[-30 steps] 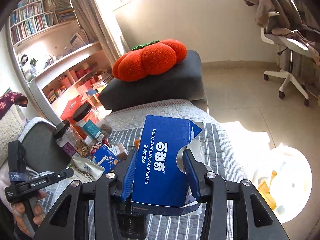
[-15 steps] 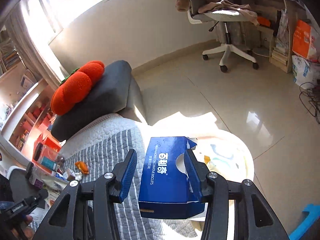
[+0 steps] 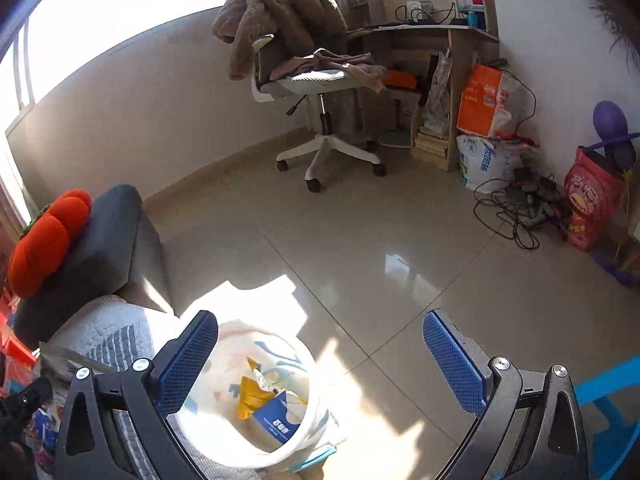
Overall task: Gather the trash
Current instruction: 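Carry the box and wrapper to the white bucket and release both, then return both grippers to the quilt and grasp the blue snack box with the left gripper, then lift the blue snack box with the left gripper while the right gripper grasps the yellow sponge, then lift the yellow sponge off the quilt with the right gripper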
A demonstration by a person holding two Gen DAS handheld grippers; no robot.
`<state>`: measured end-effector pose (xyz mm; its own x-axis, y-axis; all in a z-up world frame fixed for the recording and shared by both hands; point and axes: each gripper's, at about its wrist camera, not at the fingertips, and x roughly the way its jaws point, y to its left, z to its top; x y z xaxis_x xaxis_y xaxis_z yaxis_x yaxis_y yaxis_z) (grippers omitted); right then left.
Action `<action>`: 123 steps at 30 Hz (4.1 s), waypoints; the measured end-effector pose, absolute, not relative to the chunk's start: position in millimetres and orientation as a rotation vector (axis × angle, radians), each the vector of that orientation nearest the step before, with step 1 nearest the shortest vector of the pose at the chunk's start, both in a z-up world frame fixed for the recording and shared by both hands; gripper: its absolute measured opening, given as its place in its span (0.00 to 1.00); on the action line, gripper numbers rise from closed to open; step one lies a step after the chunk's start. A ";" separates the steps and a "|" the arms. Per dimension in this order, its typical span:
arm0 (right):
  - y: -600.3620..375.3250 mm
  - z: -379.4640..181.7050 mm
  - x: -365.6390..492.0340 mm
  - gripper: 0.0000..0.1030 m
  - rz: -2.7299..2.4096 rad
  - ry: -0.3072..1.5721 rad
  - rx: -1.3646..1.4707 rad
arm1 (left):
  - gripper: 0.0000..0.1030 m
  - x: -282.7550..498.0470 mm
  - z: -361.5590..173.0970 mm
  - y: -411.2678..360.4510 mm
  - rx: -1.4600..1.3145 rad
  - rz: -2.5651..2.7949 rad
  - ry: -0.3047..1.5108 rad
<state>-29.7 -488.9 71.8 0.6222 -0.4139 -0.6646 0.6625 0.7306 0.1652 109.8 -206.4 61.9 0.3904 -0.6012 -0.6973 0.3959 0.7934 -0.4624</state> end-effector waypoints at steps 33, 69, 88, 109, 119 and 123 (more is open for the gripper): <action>-446.3 85.8 -14.8 1.00 -0.739 0.623 0.210 | 0.84 94.4 68.6 -212.9 0.156 -0.243 0.724; -190.4 36.6 112.5 1.00 -0.320 0.713 -0.083 | 0.86 174.8 -17.0 44.0 -0.335 0.384 0.983; -152.2 12.0 150.5 1.00 0.009 0.902 0.061 | 0.61 155.4 1.5 74.1 -0.236 0.141 1.013; -6.5 -73.3 175.6 1.00 0.371 1.218 -0.126 | 0.62 120.8 39.8 158.8 -0.365 0.012 0.959; -2.9 -98.2 177.2 0.83 0.337 1.261 -0.136 | 0.61 117.2 39.3 158.1 -0.335 0.007 0.954; -11.4 -89.0 175.2 0.80 0.322 1.214 -0.116 | 0.61 115.9 40.2 157.7 -0.334 0.011 0.944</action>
<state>175.2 -11.4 -89.0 0.3107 0.1813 -0.9331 -0.3046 0.9489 0.0830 115.9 157.7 40.2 0.5906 -0.1355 -0.7955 -0.1546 0.9485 -0.2763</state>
